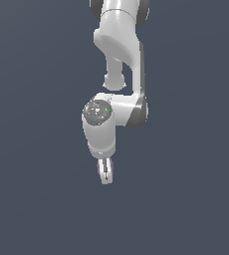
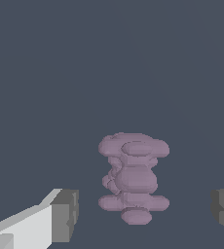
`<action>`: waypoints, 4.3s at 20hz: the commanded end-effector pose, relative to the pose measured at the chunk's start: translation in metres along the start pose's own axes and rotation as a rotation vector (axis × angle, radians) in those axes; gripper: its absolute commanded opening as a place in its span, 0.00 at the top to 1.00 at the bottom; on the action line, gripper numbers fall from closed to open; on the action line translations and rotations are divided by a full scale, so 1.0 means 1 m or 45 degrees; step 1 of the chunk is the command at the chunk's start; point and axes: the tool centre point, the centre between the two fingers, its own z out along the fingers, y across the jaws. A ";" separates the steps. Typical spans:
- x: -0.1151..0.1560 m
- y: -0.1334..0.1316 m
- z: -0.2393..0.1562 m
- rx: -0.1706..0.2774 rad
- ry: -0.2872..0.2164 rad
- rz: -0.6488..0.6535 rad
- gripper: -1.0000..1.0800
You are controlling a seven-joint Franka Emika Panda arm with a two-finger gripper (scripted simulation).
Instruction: Pick up the object and move it to a goal position.
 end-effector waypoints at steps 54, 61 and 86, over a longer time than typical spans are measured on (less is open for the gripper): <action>0.025 0.053 -0.076 0.001 -0.004 0.011 1.00; 0.040 0.084 -0.153 0.001 -0.005 0.012 1.00; 0.074 0.144 -0.324 0.000 0.001 0.011 1.00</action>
